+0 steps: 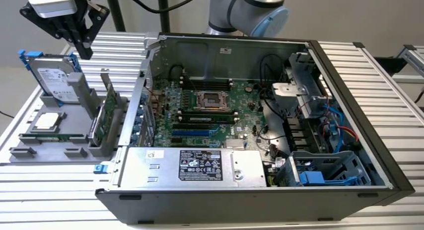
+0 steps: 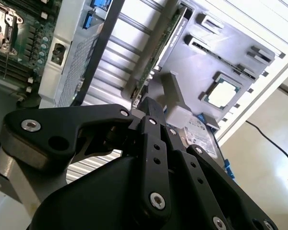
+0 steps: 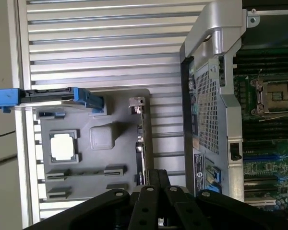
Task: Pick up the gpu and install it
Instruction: 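Reach for the gpu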
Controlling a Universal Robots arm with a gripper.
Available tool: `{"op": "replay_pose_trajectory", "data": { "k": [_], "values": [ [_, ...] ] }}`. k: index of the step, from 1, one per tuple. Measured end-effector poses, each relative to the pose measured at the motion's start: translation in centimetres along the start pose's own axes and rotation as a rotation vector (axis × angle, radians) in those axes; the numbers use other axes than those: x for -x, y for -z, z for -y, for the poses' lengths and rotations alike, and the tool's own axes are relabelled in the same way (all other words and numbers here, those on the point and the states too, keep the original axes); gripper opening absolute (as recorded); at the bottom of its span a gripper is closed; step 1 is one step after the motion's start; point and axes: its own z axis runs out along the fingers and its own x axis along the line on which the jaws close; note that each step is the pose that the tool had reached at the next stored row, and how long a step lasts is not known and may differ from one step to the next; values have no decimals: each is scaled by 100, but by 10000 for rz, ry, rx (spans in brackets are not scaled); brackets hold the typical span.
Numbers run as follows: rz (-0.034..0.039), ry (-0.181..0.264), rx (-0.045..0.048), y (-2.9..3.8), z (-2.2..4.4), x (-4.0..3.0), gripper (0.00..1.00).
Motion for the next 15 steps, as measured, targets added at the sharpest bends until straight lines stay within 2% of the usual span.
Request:
{"op": "replay_pose_trajectory", "data": {
  "k": [15],
  "values": [
    [-4,-1,0,-5,8,-114,0]
  ]
}}
